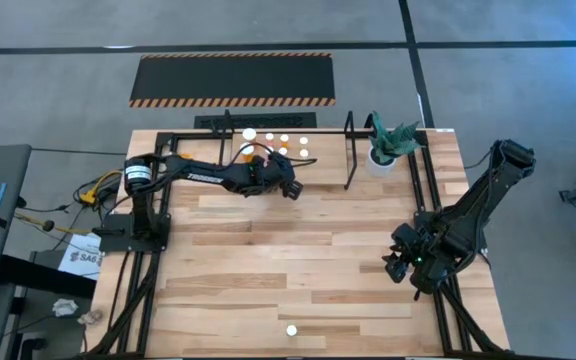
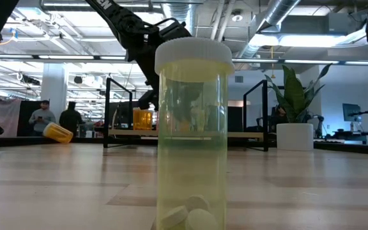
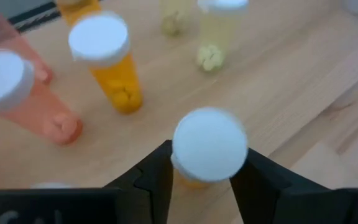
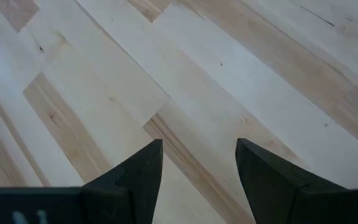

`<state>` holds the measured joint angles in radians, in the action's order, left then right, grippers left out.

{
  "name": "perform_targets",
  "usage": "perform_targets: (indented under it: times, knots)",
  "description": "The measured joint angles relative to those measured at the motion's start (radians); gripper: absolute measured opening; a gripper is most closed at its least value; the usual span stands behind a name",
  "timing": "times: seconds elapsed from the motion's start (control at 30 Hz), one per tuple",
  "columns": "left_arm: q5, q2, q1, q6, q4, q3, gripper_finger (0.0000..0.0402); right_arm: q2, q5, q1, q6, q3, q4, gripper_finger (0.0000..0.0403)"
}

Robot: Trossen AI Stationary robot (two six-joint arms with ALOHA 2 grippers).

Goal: Pick and place medicine bottles onto shelf by color
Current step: Put the small orange pill bottle on the shelf aligned with the other small orange pill bottles, then put the yellow pill bottle on the shelf aligned with the other yellow pill bottles

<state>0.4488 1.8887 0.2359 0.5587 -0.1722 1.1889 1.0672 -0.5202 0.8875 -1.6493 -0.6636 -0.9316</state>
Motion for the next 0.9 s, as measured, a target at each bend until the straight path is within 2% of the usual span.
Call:
perform_targets:
  times: [0.23,0.47,0.73,0.9]
  knots:
    - [0.008,-0.005,0.0,-0.026,0.05,0.001,0.0155,0.0,0.0,0.0,0.0,0.0,0.0,0.0225]
    - [0.004,-0.006,0.0,-0.054,0.031,0.037,0.0174,0.0,0.0,0.0,0.0,0.0,0.0,0.0225]
    - [0.091,-0.07,-0.019,-0.109,-0.015,0.06,0.0183,0.0,0.0,0.0,0.0,0.0,0.002,0.0225]
    - [0.104,-0.133,-0.041,-0.15,-0.04,0.06,0.0184,0.0,0.0,0.0,0.0,0.0,0.002,0.0225]
